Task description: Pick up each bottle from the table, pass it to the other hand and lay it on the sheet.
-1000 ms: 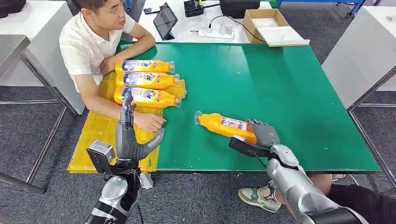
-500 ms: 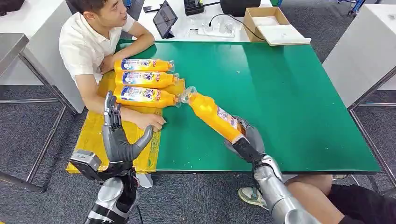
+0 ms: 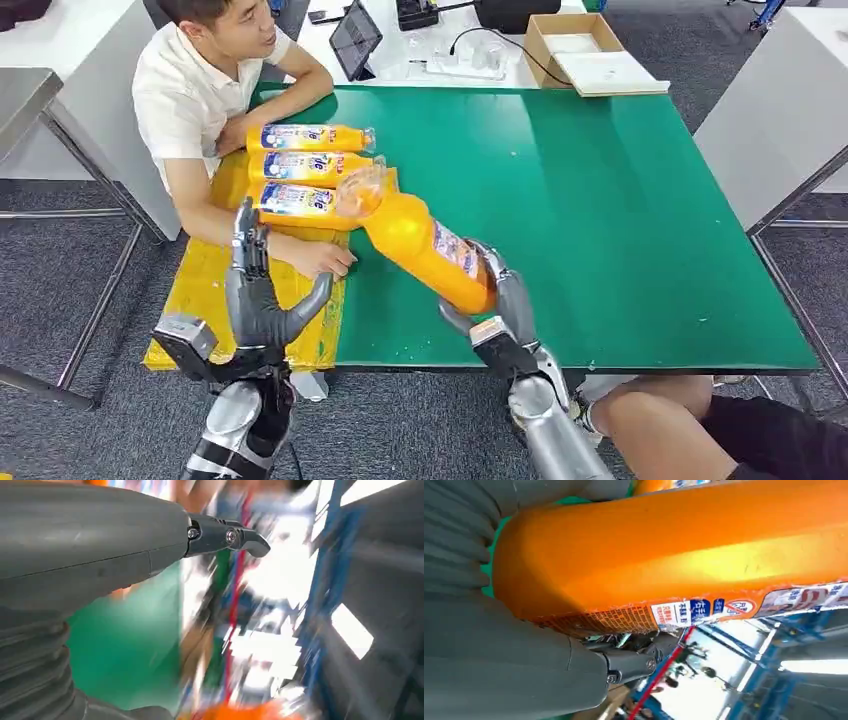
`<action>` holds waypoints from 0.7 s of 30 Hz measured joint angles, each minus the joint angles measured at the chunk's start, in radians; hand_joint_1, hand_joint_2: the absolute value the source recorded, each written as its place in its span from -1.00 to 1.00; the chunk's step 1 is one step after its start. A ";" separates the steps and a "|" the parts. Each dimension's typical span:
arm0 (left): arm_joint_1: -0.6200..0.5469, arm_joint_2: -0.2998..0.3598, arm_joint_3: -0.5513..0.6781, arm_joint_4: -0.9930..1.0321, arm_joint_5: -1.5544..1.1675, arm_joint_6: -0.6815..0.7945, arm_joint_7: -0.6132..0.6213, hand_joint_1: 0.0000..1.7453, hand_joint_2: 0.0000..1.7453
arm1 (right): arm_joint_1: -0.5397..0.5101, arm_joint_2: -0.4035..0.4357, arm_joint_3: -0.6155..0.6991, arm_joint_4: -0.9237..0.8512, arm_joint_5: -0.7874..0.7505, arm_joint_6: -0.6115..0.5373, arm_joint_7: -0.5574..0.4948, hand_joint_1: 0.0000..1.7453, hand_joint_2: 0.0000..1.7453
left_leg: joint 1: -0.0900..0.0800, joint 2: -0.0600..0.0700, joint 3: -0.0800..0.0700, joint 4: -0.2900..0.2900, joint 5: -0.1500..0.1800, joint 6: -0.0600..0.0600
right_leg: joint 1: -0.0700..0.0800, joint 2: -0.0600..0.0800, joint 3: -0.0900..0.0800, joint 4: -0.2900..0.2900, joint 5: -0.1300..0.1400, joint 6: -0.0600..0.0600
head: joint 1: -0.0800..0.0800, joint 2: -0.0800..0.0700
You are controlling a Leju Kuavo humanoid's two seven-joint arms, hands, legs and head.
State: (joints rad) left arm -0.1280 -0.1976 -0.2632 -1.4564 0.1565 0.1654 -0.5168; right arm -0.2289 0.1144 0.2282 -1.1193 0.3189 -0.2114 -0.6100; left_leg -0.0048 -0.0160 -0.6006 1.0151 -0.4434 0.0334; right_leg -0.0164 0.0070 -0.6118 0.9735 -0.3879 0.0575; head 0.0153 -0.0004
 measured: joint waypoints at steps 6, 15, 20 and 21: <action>-0.004 0.006 -0.041 0.067 0.029 -0.175 0.038 -1.00 1.00 | 0.005 0.006 0.080 -0.003 0.007 0.025 -0.002 1.00 1.00 | 0.000 0.001 0.000 0.000 0.000 0.000 | 0.000 0.000 0.000 0.000 0.000 0.000 | 0.000 0.000; -0.017 0.010 -0.075 0.119 0.134 -0.317 0.125 -1.00 1.00 | 0.000 0.035 0.196 0.053 0.095 -0.001 0.000 0.98 1.00 | 0.000 0.001 -0.001 0.000 0.000 0.000 | 0.000 0.000 -0.001 0.000 0.000 0.000 | 0.001 0.000; -0.019 0.011 -0.077 0.135 0.161 -0.340 0.136 -1.00 1.00 | -0.008 0.052 0.230 0.085 0.092 -0.002 0.000 0.98 1.00 | 0.000 0.000 -0.002 0.000 0.000 0.000 | 0.000 0.000 -0.001 0.000 0.000 0.000 | 0.001 0.000; -0.020 0.011 -0.077 0.137 0.175 -0.353 0.141 -1.00 1.00 | -0.010 0.052 0.234 0.090 0.090 -0.002 0.000 0.98 1.00 | 0.000 0.000 -0.002 0.000 0.000 0.000 | 0.000 0.000 -0.001 0.000 0.000 0.000 | 0.000 0.000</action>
State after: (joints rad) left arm -0.1476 -0.1862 -0.3399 -1.3195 0.3320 -0.1877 -0.3761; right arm -0.2393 0.1667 0.4620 -1.0292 0.4089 -0.2136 -0.6100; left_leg -0.0046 -0.0156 -0.6022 1.0150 -0.4433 0.0334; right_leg -0.0165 0.0071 -0.6130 0.9738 -0.3878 0.0575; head 0.0156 -0.0004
